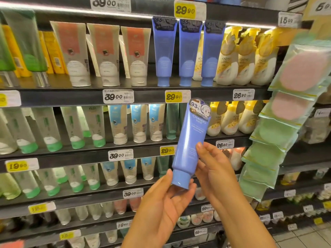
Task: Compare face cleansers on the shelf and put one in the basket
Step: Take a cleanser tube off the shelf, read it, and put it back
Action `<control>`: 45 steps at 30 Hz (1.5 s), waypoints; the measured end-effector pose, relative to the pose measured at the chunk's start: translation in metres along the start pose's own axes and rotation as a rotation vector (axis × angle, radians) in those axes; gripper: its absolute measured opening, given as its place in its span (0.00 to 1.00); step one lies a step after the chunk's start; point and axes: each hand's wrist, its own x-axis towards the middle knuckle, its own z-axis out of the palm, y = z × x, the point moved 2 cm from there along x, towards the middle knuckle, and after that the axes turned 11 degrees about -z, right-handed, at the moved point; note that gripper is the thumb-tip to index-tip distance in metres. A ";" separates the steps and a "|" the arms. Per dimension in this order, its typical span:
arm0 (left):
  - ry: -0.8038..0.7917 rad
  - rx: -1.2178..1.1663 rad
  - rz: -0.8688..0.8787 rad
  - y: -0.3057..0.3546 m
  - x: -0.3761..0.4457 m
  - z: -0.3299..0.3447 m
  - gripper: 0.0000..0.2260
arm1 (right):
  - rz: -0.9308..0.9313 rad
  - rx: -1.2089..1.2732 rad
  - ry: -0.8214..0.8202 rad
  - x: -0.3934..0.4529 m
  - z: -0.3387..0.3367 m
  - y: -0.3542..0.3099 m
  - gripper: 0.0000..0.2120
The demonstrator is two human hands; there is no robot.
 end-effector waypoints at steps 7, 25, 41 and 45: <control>-0.028 0.072 0.124 0.002 -0.004 -0.003 0.15 | -0.030 -0.060 -0.072 -0.004 0.010 -0.002 0.08; -0.035 -0.077 0.079 0.011 -0.024 -0.002 0.17 | -0.079 -0.074 -0.229 -0.021 0.027 0.000 0.16; 0.085 0.117 0.221 0.008 -0.023 -0.016 0.20 | -0.068 -0.161 -0.226 -0.018 0.028 0.004 0.17; 0.079 0.140 0.230 0.007 -0.023 -0.014 0.20 | -0.090 -0.152 -0.206 -0.017 0.025 0.001 0.17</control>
